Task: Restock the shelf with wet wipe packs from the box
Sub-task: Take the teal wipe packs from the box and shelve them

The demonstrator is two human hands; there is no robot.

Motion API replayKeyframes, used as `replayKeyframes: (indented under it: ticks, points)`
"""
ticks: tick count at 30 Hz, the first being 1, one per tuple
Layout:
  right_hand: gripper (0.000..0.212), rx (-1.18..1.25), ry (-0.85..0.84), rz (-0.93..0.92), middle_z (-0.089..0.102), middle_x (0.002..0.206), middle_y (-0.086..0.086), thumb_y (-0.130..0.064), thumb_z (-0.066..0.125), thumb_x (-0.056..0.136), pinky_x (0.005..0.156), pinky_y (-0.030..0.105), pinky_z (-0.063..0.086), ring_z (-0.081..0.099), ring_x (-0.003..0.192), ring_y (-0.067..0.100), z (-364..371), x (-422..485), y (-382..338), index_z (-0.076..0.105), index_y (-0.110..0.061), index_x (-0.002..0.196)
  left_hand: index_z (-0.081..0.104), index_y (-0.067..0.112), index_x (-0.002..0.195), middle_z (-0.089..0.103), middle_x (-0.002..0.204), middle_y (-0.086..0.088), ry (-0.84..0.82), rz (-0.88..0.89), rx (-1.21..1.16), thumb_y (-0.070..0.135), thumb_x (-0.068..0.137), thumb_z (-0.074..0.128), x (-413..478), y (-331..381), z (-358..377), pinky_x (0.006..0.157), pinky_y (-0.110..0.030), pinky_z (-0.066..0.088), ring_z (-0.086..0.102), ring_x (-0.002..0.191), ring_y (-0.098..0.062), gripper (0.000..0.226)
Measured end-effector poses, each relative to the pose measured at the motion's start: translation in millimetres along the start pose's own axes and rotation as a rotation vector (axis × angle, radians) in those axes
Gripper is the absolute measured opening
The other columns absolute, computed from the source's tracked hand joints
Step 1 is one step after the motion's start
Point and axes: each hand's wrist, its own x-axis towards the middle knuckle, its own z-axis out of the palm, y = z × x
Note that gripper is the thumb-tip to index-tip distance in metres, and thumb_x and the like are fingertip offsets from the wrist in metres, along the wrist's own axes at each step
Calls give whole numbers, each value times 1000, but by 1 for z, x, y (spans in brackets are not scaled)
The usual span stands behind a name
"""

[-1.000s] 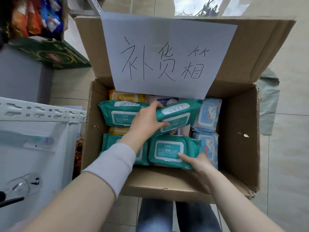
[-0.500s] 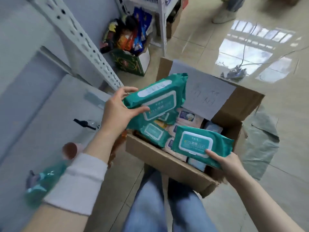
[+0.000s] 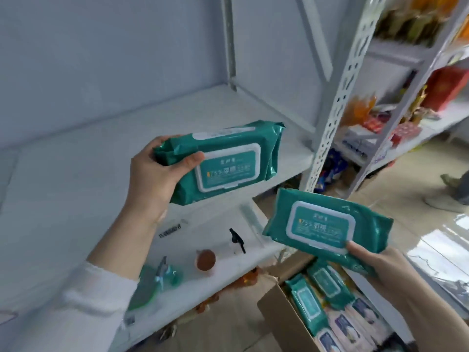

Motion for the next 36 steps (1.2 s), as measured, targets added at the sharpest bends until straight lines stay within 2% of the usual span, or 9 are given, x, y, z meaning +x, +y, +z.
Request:
replayKeyframes:
  ticks: [3,7,11,15,19,24,29,32,36]
  points:
    - [64,-56,-88,-38,74,65,6,-24,86,44,43,20,53,69,52,15,53,27,-12,59,3,95,62,26,78,70,66,18,101,-62,-59,13,66,75,29,-11,-57,68,-30,54,66,61,3,22]
    - [100,-108,-155,-52,75,74,7,-38,94,4,48,24,57,72,61,17,113,68,-31,61,-2,91,61,25,81,69,75,12,189,-110,-99,8,76,70,71,-31,-108,69,-30,52,66,63,1,20]
    - [103,-70,-254,-32,76,85,10,-29,95,3,53,27,58,74,72,21,155,111,-58,62,-3,97,61,27,83,65,86,7,221,-133,-79,9,78,71,111,-51,-131,70,-32,52,63,76,-9,21]
    - [100,-107,-301,-87,76,81,7,-26,95,1,54,29,59,74,71,22,187,171,-88,62,-8,93,59,28,82,64,84,9,272,-145,-74,9,79,70,158,-72,-136,66,-29,50,62,74,-7,22]
    - [102,-201,-320,-173,74,101,8,-32,96,9,66,29,60,72,89,24,217,256,-114,62,-10,102,59,30,84,64,87,9,272,-164,-65,10,81,68,212,-95,-130,63,-29,49,62,77,-9,22]
    - [95,-246,-418,-229,75,96,5,-34,95,17,66,23,57,73,87,20,262,370,-142,62,-9,103,62,29,87,67,91,7,291,-180,-65,8,81,66,295,-138,-121,81,-41,52,63,85,-15,22]
    - [91,-350,-517,-231,74,103,2,-36,94,31,70,23,57,71,93,18,295,453,-162,60,-12,112,61,29,86,70,74,18,295,-135,3,4,83,62,358,-169,-119,73,-28,56,65,77,-5,26]
    - [88,-502,-450,-288,75,94,-5,-42,93,31,70,20,56,72,84,11,309,491,-173,62,-14,109,65,32,80,69,76,17,285,-95,62,2,80,65,386,-178,-122,78,-29,52,64,74,-1,30]
    - [45,-687,-309,-405,67,93,-8,-6,74,73,75,20,49,66,67,-5,324,523,-183,61,-9,117,66,38,76,67,72,25,266,-12,239,4,73,74,409,-182,-129,75,-16,51,60,71,7,36]
